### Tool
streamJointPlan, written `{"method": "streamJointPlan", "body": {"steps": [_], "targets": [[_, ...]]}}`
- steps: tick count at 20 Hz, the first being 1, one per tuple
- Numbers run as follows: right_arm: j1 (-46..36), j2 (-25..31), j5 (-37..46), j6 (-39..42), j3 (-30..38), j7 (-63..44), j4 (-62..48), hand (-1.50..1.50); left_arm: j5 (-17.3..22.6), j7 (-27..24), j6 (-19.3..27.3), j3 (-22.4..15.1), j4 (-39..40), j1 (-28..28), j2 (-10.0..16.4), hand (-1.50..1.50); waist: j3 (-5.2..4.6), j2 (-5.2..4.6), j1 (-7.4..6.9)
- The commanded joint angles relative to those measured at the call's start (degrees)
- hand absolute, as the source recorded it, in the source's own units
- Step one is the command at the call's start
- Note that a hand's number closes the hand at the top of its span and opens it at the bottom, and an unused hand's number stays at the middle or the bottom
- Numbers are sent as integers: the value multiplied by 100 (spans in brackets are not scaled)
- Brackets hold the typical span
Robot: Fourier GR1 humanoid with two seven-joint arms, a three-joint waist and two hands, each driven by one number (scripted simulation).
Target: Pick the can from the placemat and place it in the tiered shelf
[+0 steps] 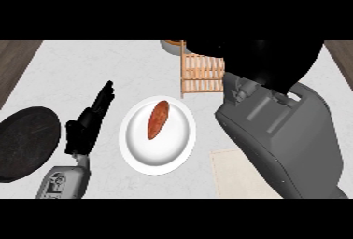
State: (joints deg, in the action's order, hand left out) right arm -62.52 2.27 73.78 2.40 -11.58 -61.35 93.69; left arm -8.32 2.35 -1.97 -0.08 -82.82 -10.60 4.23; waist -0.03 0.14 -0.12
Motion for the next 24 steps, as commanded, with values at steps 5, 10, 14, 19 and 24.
{"method": "streamJointPlan", "body": {"steps": [5,10,14,19,24], "targets": [[-170,425,109,-332,736,592,-1113,150,-157,-5,93,-196,-332,229,-100,0,2,-19,-47],[-115,93,804,-855,133,730,-1772,150,83,-44,-130,1,-208,246,34,0,-1,-23,-57],[159,314,461,-1524,530,1406,-2013,150,-226,-314,98,-104,241,-46,-82,0,1,-30,-9],[105,193,-250,-2821,1267,1620,-2084,150,-49,14,-74,-69,-227,109,22,0,10,-48,-94],[130,345,-862,-3412,1541,2470,-2694,150,43,-57,-99,157,24,5,127,0,4,-32,-56]]}}
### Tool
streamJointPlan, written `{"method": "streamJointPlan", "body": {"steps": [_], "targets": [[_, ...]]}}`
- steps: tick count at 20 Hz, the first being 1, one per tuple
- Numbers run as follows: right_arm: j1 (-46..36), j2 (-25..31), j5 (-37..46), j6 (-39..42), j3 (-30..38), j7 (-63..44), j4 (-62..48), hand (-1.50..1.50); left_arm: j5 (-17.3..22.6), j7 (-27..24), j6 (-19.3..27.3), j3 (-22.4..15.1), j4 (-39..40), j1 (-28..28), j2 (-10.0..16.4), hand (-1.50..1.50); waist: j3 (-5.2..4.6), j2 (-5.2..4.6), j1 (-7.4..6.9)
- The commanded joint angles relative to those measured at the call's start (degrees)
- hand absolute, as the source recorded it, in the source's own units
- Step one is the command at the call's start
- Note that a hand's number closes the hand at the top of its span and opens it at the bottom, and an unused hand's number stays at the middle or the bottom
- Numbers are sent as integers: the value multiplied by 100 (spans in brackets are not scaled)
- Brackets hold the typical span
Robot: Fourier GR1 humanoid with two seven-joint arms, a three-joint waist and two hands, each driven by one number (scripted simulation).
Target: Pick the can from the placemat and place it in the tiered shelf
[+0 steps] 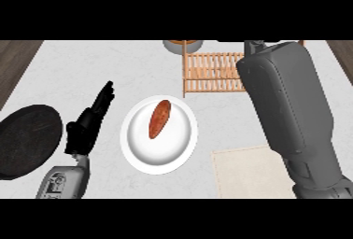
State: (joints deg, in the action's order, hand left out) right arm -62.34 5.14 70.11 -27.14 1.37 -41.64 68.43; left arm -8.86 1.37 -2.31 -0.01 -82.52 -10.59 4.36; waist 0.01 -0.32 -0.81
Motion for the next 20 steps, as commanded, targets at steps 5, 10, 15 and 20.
{"method": "streamJointPlan", "body": {"steps": [5,10,15,20], "targets": [[-43,182,-681,-512,394,752,-537,150,-46,-23,13,-75,-224,254,-37,0,-1,29,33],[103,597,421,-279,426,-184,-1212,150,-55,-160,13,-59,-75,293,-36,0,-12,42,97],[386,482,639,-350,414,-589,-814,-150,-188,-77,137,-169,-175,268,-142,0,-3,39,77],[526,377,118,-303,591,-594,-16,-150,-133,-286,164,60,428,-139,-106,0,-3,33,115]]}}
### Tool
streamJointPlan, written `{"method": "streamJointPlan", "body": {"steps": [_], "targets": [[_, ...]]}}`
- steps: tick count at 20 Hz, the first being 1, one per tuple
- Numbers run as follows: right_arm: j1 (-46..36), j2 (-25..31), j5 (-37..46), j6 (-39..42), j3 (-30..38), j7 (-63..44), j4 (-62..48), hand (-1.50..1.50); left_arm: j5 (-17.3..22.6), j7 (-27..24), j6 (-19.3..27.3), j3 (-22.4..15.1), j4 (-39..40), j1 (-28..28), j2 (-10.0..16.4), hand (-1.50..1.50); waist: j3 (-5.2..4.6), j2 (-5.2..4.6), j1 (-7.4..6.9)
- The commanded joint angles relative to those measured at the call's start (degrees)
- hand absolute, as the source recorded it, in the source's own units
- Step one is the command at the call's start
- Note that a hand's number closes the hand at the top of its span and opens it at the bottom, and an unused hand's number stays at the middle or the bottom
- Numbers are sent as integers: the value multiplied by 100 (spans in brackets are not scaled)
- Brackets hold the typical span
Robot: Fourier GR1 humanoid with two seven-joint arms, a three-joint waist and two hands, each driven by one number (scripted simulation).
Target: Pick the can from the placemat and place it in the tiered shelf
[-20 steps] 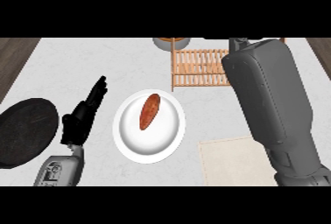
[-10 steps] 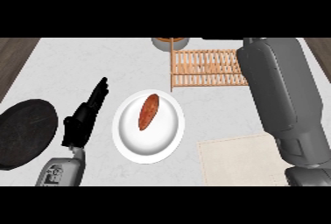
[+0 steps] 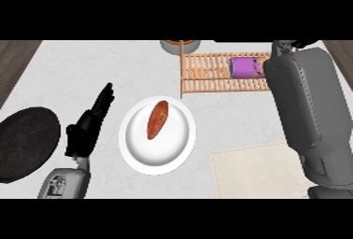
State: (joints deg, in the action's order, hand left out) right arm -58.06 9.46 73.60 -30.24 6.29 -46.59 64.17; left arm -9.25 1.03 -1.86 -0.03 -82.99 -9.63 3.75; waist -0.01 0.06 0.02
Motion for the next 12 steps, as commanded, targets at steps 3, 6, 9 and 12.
{"method": "streamJointPlan", "body": {"steps": [3,6,9,12], "targets": [[192,-125,-572,131,97,-29,931,-150,6,-210,31,74,421,-159,39,0,-1,7,37],[107,115,-1073,22,335,359,755,-150,-59,168,82,-22,71,-267,5,0,2,-2,-11],[37,-138,-1261,78,188,384,720,-150,-163,201,215,-270,-168,-1,-237,0,1,-1,-45],[-85,-31,-1356,-96,291,458,766,-150,18,-515,-38,66,510,-54,49,0,-2,-17,-26]]}}
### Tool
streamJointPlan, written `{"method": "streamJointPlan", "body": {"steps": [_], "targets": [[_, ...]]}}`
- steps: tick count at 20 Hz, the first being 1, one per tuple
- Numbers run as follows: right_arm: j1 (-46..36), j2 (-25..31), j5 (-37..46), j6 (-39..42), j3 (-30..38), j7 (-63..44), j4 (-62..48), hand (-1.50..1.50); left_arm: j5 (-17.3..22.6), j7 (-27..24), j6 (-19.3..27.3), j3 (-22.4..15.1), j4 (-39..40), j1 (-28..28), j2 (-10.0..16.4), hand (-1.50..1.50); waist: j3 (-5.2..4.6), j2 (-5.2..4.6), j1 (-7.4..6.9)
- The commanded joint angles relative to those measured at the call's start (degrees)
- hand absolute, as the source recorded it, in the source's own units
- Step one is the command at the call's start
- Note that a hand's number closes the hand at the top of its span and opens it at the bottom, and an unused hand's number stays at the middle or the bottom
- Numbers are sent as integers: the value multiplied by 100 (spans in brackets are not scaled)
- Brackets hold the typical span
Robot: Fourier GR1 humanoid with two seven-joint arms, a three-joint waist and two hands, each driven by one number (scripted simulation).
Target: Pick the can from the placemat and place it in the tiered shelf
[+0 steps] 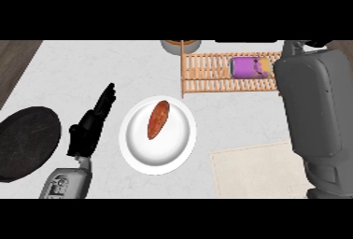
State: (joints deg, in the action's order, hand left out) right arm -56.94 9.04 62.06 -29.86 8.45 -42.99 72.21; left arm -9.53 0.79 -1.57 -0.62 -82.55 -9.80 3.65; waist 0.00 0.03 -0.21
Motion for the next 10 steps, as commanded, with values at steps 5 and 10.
{"method": "streamJointPlan", "body": {"steps": [5,10], "targets": [[-481,318,-626,-222,625,-245,894,-150,19,35,-7,-4,-152,106,-3,0,1,29,29],[-264,628,-502,74,1034,-993,1790,-150,-189,-153,198,-118,-144,378,-103,0,-3,40,98]]}}
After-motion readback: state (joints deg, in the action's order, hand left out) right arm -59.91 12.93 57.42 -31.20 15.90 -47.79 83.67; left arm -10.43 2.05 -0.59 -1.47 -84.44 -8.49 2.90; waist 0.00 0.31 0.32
